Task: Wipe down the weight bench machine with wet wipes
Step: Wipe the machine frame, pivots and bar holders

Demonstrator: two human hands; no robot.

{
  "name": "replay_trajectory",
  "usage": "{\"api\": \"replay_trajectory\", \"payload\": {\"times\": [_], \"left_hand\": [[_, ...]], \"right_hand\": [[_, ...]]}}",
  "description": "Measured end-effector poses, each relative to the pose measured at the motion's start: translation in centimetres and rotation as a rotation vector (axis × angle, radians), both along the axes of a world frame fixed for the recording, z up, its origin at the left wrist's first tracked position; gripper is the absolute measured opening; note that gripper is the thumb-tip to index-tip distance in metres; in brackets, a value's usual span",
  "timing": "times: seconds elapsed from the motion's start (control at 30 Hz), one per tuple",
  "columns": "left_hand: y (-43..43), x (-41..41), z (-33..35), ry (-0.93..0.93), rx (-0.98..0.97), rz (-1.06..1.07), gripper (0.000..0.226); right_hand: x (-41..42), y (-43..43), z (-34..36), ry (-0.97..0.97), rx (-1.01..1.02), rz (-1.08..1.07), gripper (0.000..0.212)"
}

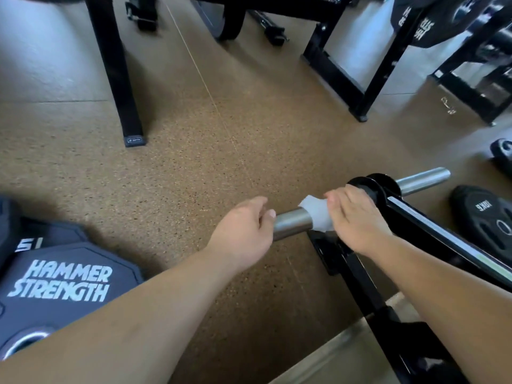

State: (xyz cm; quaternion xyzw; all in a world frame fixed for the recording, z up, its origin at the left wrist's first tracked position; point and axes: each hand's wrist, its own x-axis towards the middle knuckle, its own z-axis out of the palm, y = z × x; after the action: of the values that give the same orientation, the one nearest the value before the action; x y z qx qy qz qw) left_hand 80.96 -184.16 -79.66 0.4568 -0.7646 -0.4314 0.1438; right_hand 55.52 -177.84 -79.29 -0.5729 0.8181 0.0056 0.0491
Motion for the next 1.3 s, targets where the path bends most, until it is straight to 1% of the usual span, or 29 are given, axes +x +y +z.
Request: {"api": "replay_trajectory", "payload": {"times": [0.07, 0.1, 0.13, 0.2, 0.27, 0.3, 0.37, 0.43, 0.47, 0.53, 0.63, 0.73, 0.83, 0.9, 0.93, 1.07, 1.13, 1.23, 1.3], "left_hand": [[0.3, -1.1, -0.5, -0.013, -0.007, -0.029, 0.037], [0.5, -1.5, -0.7, -0.014, 0.001, -0.02, 0.039], [0.5, -1.8, -0.8, -0.012, 0.002, -0.002, 0.04], [0.6, -2.3, -1.0, 0.005, -0.024, 0.03, 0.038], [0.8, -2.6, -1.3, 0.006, -0.063, 0.035, 0.037], [0.8, -2.7, -1.4, 0.0, -0.08, 0.034, 0.038], [0.8, -2.8, -1.6, -0.006, -0.088, 0.028, 0.039], [0.7, -2.7, -1.7, 0.005, -0.091, 0.011, 0.039], [0.7, -2.6, -1.7, 0.017, -0.085, -0.001, 0.039], [0.5, -2.3, -1.8, 0.036, -0.074, -0.02, 0.038], [0.3, -1.9, -1.8, 0.057, -0.064, -0.054, 0.04], [0.2, -1.9, -1.8, 0.061, -0.064, -0.071, 0.042], [0.1, -2.2, -1.9, 0.066, -0.073, -0.057, 0.041], [0.1, -2.3, -2.0, 0.062, -0.074, -0.059, 0.041], [0.0, -2.3, -2.0, 0.059, -0.069, -0.059, 0.042], [-0.1, -2.3, -2.1, 0.044, -0.066, -0.052, 0.042], [-0.1, -2.4, -1.9, 0.026, -0.071, -0.06, 0.041], [0.0, -2.3, -1.6, -0.03, -0.063, -0.078, 0.043], [0.0, -2.3, -1.4, -0.04, -0.079, -0.087, 0.042]], "right_hand": [[0.5, -0.1, -0.9, 0.011, -0.049, -0.084, 0.056], [1.4, 0.0, -1.3, 0.018, -0.07, -0.092, 0.061], [2.5, 0.2, -1.5, 0.031, -0.099, -0.053, 0.064], [4.0, 1.3, -1.7, 0.04, -0.126, 0.119, 0.062], [3.2, 2.1, -1.4, 0.043, -0.088, 0.234, 0.064], [2.1, 1.9, -1.0, 0.033, -0.062, 0.208, 0.068], [-0.1, 1.3, -0.8, -0.001, -0.029, 0.036, 0.073], [-0.4, 0.8, -1.4, -0.005, -0.03, -0.118, 0.069], [0.5, 0.7, -1.7, -0.014, -0.062, -0.165, 0.068], [3.3, 1.3, -2.4, -0.051, -0.133, -0.21, 0.073], [7.0, 2.9, -3.0, -0.088, -0.163, -0.123, 0.078], [7.8, 2.9, -2.0, -0.074, -0.153, -0.012, 0.075], [6.8, 2.0, -0.5, -0.041, -0.221, 0.118, 0.059], [7.0, 1.7, -0.5, -0.057, -0.19, 0.221, 0.053], [7.4, 1.7, -0.7, -0.061, -0.169, 0.234, 0.052], [7.1, 1.9, -1.1, -0.051, -0.162, 0.177, 0.062], [5.5, 1.7, -1.0, -0.027, -0.147, 0.102, 0.065], [3.4, 1.1, -0.3, -0.086, -0.1, -0.052, 0.059], [4.1, 1.2, 0.2, -0.131, -0.11, -0.062, 0.053]]}}
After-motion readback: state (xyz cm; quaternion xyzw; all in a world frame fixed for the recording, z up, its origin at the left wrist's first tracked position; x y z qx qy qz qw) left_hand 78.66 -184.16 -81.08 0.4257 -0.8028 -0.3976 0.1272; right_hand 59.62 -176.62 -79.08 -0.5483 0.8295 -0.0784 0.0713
